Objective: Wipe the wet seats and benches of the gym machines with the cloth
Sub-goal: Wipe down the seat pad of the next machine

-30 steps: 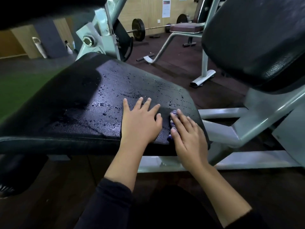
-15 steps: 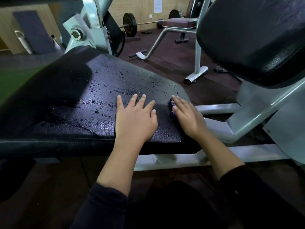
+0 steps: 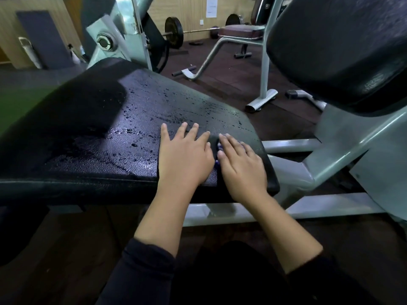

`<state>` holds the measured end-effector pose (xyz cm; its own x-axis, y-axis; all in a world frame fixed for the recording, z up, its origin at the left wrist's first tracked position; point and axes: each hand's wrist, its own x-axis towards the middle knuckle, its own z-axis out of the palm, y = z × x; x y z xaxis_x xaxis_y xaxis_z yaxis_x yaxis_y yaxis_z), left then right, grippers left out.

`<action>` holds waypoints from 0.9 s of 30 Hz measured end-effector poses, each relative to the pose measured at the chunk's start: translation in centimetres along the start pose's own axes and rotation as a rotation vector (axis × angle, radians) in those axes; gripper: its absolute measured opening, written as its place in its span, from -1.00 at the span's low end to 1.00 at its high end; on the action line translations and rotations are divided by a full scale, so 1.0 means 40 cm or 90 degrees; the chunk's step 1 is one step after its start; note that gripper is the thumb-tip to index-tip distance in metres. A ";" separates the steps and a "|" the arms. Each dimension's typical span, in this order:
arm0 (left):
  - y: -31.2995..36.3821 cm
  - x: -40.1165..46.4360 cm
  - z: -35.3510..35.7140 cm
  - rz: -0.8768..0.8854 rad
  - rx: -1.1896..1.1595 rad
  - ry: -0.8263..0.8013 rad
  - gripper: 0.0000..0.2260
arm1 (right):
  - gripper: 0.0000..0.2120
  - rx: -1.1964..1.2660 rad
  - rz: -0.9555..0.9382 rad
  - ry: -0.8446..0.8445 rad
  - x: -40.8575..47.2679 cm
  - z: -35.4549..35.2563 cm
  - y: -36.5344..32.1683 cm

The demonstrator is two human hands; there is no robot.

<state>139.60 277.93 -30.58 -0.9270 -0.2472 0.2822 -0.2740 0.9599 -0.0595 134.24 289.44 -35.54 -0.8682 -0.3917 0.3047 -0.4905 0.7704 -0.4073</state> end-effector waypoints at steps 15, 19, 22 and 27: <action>-0.002 0.004 -0.001 -0.012 -0.004 -0.004 -0.57 | -0.33 0.025 0.007 0.019 -0.069 -0.012 0.050; -0.003 0.005 0.000 -0.012 -0.012 0.010 -0.58 | -0.44 0.000 -0.016 -0.032 0.021 0.003 -0.012; -0.004 0.006 0.000 -0.024 -0.028 0.018 -0.58 | -0.53 0.020 0.004 -0.090 0.131 0.002 0.044; -0.003 0.010 -0.005 -0.028 -0.026 -0.004 -0.57 | -0.54 0.068 0.054 -0.101 0.107 -0.045 0.147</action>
<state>139.31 277.76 -30.26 -0.9156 -0.2906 0.2781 -0.3047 0.9524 -0.0080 127.78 293.20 -35.07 -0.9036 -0.4086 0.1287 -0.4128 0.7497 -0.5172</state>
